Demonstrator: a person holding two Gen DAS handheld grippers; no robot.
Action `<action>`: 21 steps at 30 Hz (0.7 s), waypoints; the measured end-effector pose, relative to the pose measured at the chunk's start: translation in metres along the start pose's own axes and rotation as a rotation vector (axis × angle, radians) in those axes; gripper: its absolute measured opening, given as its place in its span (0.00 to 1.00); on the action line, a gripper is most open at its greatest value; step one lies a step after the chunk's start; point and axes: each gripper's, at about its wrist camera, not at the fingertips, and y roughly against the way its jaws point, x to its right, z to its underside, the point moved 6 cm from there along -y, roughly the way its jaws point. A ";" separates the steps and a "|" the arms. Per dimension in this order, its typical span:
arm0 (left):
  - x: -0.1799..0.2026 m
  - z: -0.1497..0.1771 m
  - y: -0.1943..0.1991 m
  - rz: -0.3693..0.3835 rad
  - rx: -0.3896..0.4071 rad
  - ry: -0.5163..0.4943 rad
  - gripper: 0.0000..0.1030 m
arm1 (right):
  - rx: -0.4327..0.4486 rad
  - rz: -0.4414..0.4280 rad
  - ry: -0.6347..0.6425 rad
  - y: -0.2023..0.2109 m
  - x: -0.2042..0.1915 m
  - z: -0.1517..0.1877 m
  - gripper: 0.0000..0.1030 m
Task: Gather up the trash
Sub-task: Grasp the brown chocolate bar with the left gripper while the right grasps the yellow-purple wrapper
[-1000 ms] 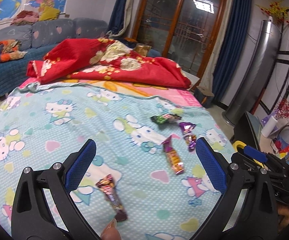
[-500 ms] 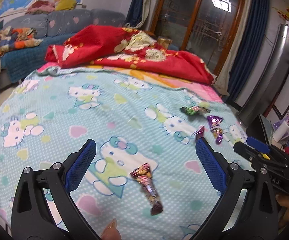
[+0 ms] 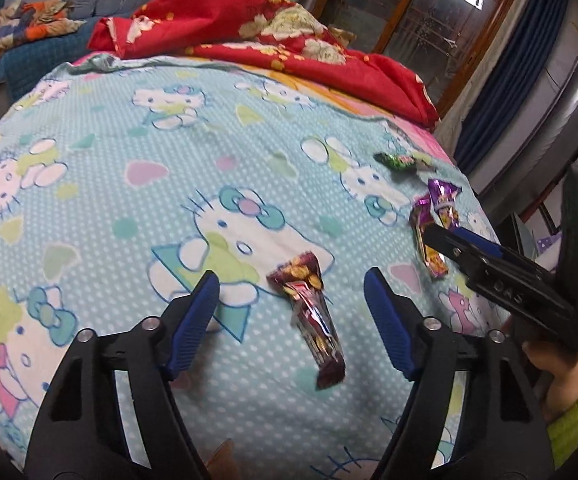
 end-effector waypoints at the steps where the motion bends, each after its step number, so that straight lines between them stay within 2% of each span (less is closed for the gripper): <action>1: 0.002 0.003 -0.002 0.003 -0.008 -0.005 0.60 | -0.012 0.001 -0.005 -0.004 0.002 0.001 0.60; 5: 0.010 0.013 -0.009 0.015 -0.037 -0.023 0.52 | -0.052 0.000 -0.018 -0.017 0.006 0.007 0.54; 10: 0.017 0.021 -0.013 -0.018 -0.036 -0.085 0.49 | -0.059 0.021 -0.032 -0.021 0.014 0.010 0.40; 13: 0.017 0.021 -0.015 -0.046 -0.029 -0.112 0.39 | -0.052 0.027 -0.053 -0.020 0.019 0.011 0.31; 15: 0.014 0.022 -0.015 -0.068 -0.023 -0.128 0.28 | -0.048 0.019 -0.074 -0.019 0.023 0.012 0.27; 17: 0.012 0.022 -0.015 -0.066 -0.024 -0.126 0.25 | -0.044 0.014 -0.091 -0.018 0.027 0.013 0.22; 21: 0.007 0.019 -0.015 -0.058 -0.026 -0.108 0.16 | -0.035 0.006 -0.101 -0.013 0.028 0.014 0.20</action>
